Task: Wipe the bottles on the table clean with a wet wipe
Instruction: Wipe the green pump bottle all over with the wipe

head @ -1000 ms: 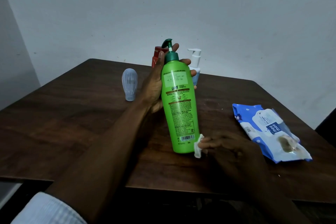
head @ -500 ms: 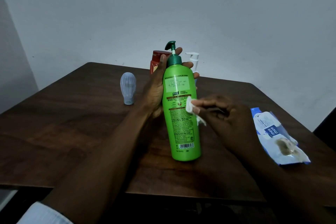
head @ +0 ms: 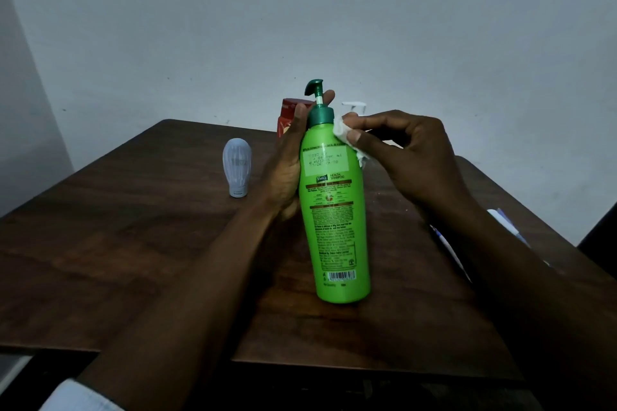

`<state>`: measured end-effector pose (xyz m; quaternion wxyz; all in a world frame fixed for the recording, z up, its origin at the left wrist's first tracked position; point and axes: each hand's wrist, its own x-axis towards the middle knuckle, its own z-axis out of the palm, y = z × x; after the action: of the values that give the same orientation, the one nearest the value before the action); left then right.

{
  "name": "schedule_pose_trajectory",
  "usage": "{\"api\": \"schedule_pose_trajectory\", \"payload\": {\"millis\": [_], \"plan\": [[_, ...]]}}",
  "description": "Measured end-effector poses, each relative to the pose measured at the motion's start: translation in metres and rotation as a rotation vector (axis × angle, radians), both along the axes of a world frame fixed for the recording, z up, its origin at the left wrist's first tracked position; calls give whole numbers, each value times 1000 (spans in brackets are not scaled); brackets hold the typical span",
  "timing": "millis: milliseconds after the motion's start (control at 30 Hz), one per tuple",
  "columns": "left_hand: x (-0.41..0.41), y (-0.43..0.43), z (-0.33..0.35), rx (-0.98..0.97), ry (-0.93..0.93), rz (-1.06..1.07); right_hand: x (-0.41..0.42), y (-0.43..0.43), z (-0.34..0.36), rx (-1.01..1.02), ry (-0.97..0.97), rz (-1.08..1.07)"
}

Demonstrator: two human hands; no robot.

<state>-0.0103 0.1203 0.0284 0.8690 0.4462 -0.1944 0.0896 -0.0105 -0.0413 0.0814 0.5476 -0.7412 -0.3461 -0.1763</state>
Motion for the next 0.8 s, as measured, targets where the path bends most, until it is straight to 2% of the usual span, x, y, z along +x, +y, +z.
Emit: {"api": "schedule_pose_trajectory", "payload": {"millis": [100, 233, 333, 400, 533, 700, 800], "plan": [[1, -3, 0, -2, 5, -8, -3, 4, 4, -100, -182, -93], [-3, -6, 2, -46, 12, 32, -12, 19, 4, -256, -503, -113], [-8, -8, 5, -56, 8, 65, -11, 24, -3, -287, -611, -128], [-9, -7, 5, -26, -2, 98, -9, 18, -6, -217, -560, -138], [-9, -5, 4, 79, -19, 119, -7, 5, -7, -58, -319, -136], [-11, -7, 7, 155, -74, 141, -7, 0, -5, 14, -61, -130], [-13, -3, 12, 276, -146, 196, -6, -7, -1, 54, 15, -68]]}}
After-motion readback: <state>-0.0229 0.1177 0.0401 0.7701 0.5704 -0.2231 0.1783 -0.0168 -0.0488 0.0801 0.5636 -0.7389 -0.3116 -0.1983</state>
